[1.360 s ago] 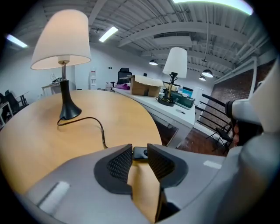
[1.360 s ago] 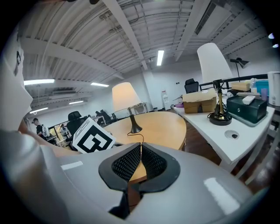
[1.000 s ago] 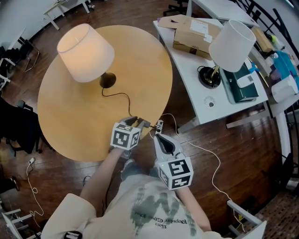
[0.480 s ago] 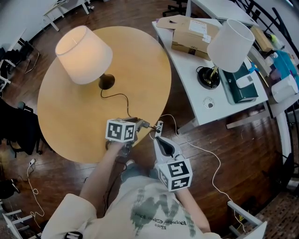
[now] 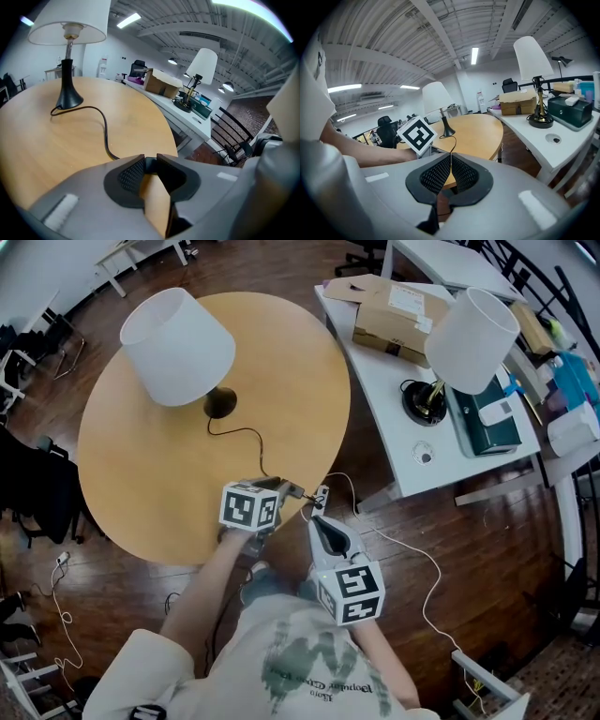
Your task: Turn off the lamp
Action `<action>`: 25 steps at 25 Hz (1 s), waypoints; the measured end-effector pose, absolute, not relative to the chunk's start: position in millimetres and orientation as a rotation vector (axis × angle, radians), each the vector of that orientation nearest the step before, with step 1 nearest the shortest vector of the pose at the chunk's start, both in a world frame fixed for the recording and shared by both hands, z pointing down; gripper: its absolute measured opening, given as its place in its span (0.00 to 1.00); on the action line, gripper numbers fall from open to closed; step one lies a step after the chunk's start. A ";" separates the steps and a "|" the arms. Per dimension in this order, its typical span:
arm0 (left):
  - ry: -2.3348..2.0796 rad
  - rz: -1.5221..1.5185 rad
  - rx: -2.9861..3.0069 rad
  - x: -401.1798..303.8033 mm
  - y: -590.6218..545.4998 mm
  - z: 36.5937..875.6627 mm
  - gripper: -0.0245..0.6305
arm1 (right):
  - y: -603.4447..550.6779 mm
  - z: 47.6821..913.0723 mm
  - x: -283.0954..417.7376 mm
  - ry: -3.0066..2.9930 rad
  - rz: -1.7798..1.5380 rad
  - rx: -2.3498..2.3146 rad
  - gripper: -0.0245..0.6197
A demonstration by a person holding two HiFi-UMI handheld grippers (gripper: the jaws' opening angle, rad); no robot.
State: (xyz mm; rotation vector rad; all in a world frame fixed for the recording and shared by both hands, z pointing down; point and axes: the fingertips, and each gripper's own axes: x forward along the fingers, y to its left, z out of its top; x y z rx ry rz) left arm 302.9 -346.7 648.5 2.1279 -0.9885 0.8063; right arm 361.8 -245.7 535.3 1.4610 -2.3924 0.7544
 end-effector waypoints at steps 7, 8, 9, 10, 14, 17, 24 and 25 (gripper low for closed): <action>-1.019 0.788 2.110 302.8 -345.0 648.2 0.16 | -250.2 530.7 363.0 -2.424 0.768 1.460 0.05; -1.036 0.790 2.110 302.6 -344.7 645.5 0.16 | -252.1 529.8 364.9 -2.429 0.774 1.463 0.05; -1.056 0.793 2.116 302.8 -344.1 641.5 0.16 | -254.2 529.1 367.0 -2.434 0.781 1.466 0.05; -1.074 0.794 2.127 303.2 -343.0 636.5 0.15 | -256.2 528.6 368.6 -2.440 0.787 1.468 0.05; -1.135 0.763 2.146 302.1 -337.8 616.1 0.15 | -268.0 528.5 369.4 -2.467 0.787 1.443 0.05; -1.178 0.735 2.143 294.7 -327.8 604.1 0.14 | -273.9 527.2 359.5 -2.500 0.788 1.390 0.05; -1.283 0.664 2.157 271.4 -291.7 575.5 0.08 | -273.4 512.2 332.0 -2.547 0.706 1.331 0.04; -1.288 0.649 2.168 267.5 -287.2 571.0 0.07 | -271.3 508.5 326.3 -2.550 0.693 1.335 0.04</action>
